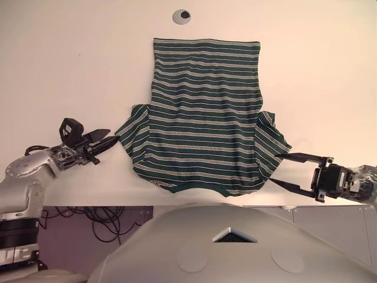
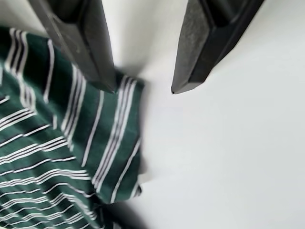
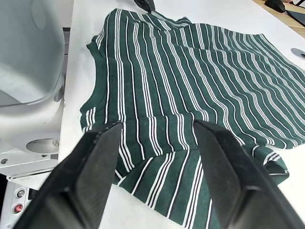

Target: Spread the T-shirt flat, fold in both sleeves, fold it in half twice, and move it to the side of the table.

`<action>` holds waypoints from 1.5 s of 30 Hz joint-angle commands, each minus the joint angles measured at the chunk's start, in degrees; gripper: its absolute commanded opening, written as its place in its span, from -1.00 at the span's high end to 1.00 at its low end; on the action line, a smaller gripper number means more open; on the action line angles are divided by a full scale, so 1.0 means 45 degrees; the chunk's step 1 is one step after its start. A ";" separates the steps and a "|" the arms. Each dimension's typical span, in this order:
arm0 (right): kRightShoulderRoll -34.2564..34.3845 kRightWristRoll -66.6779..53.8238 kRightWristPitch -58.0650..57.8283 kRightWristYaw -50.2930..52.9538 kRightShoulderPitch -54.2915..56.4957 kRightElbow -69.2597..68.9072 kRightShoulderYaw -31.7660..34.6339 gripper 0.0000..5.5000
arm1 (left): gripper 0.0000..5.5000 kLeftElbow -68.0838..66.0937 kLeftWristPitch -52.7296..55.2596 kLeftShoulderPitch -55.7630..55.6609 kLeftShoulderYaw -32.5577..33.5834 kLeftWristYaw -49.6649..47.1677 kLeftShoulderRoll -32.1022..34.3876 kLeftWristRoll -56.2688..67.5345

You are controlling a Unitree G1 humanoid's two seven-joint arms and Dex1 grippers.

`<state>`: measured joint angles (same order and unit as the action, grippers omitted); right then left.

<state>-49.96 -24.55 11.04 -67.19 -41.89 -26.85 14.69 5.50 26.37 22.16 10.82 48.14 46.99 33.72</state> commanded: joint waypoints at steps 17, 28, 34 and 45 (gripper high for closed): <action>0.0267 0.0468 0.0146 0.0096 0.0206 -0.0042 -0.0183 0.00 | 0.99 0.0241 0.0955 -0.0201 0.0721 0.0387 0.0158 -0.0608; 0.0246 0.0450 0.0189 0.0149 0.0293 -0.0109 -0.0256 0.00 | 0.99 0.0893 0.0060 0.0145 0.1132 0.2056 0.0156 -0.0852; 0.0292 0.0445 0.0180 0.0227 0.0358 -0.0142 -0.0300 0.00 | 0.99 0.3003 0.1671 -0.0372 0.1596 0.1661 -0.0306 0.1127; 0.0388 0.1356 0.0439 0.0676 0.0761 0.0569 -0.0752 0.00 | 0.99 0.3552 0.2103 -0.1773 -0.1462 0.0562 -0.1831 0.0641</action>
<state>-49.44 -20.17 12.40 -64.81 -39.22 -25.40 11.95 22.98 36.18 16.36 6.11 51.25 40.20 37.54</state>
